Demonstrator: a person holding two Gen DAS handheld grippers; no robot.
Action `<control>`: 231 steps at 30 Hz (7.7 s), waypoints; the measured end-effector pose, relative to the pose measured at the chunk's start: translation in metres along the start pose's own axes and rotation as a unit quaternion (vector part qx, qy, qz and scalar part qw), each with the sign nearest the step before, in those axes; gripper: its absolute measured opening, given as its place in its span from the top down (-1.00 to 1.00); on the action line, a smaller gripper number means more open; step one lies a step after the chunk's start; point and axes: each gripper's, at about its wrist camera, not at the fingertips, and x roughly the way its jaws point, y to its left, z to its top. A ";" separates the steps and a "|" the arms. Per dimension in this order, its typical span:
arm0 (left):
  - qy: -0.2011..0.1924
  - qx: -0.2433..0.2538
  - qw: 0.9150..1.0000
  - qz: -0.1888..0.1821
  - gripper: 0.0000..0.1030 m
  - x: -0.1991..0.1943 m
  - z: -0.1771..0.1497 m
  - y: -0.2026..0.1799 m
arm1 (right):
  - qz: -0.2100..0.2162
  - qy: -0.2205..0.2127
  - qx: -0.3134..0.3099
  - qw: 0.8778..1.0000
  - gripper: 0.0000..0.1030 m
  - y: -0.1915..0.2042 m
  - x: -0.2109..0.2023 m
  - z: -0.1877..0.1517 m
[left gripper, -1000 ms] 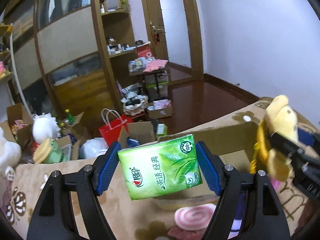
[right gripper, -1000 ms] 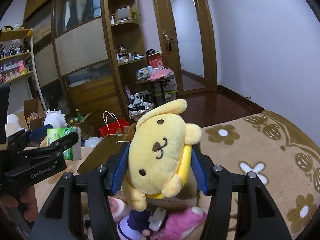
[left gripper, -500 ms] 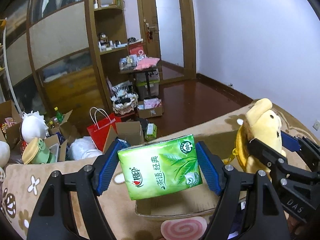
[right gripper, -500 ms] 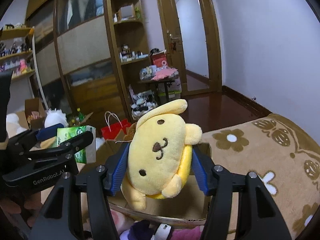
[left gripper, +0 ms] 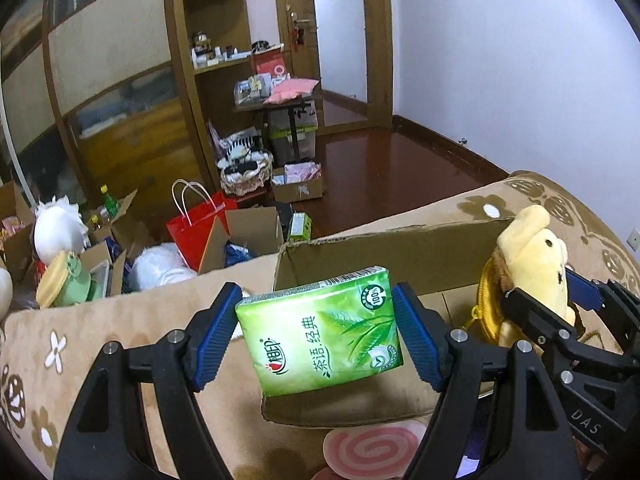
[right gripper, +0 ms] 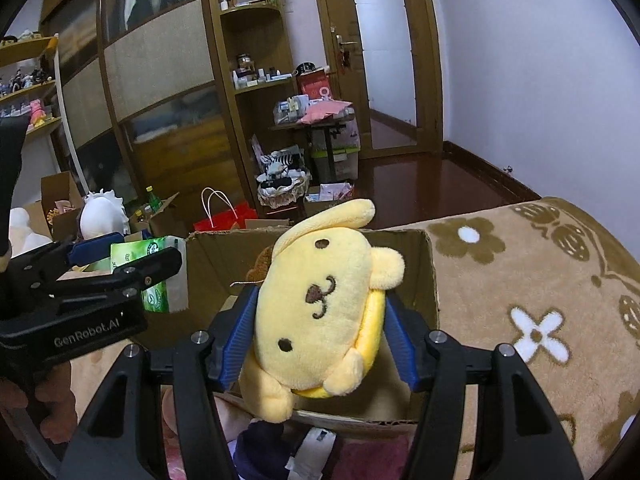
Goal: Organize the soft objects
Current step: 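Release the dog plush into the box with the right tool while the left tool drops the tissue pack, then withdraw both tools from the box back toward the remaining plush toys, then grasp the pink bear plush with the right tool while the left tool grasps the pompom keychain, then carry the pink bear over the box with the right tool while the left tool carries the keychain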
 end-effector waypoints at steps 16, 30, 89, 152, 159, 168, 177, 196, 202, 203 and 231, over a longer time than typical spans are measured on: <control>0.040 0.012 0.999 -0.018 -0.48 0.020 -0.015 -0.007 | -0.013 0.011 0.009 1.000 -0.28 -0.002 0.003 -0.006; 0.047 0.008 0.999 -0.020 -0.48 0.024 -0.018 -0.008 | -0.018 0.017 0.005 1.000 -0.29 0.000 0.006 -0.012; 0.054 -0.024 0.998 -0.015 -0.96 -0.079 -0.063 0.024 | -0.025 -0.003 0.051 0.998 -1.00 -0.009 -0.096 -0.018; 0.257 0.032 0.965 -0.048 -0.96 -0.019 -0.125 -0.009 | -0.042 0.138 0.150 0.978 -0.81 -0.055 -0.034 -0.075; 0.277 0.026 0.960 -0.037 -0.96 -0.005 -0.132 -0.006 | -0.036 0.149 0.154 0.976 -0.80 -0.055 -0.027 -0.078; 0.289 0.039 0.956 -0.030 -0.96 0.008 -0.138 -0.013 | -0.033 0.156 0.159 0.974 -0.80 -0.054 -0.018 -0.081; 0.291 0.055 0.955 -0.023 -0.85 0.017 -0.142 -0.019 | -0.034 0.141 0.159 0.977 -0.67 -0.052 -0.018 -0.078; 0.207 0.088 0.974 -0.033 0.37 -0.025 -0.135 -0.036 | -0.031 0.102 0.121 0.987 0.34 -0.039 -0.036 -0.065; 0.150 0.090 0.984 -0.029 0.40 -0.051 -0.121 -0.032 | -0.025 0.060 0.111 0.992 0.35 -0.033 -0.066 -0.051; 0.138 0.090 0.986 -0.028 0.40 -0.055 -0.117 -0.031 | -0.022 0.053 0.108 0.992 0.35 -0.030 -0.070 -0.049; -0.053 0.038 0.998 -0.008 0.39 -0.098 -0.035 -0.004 | 0.002 -0.105 0.044 0.994 0.35 0.001 -0.128 -0.002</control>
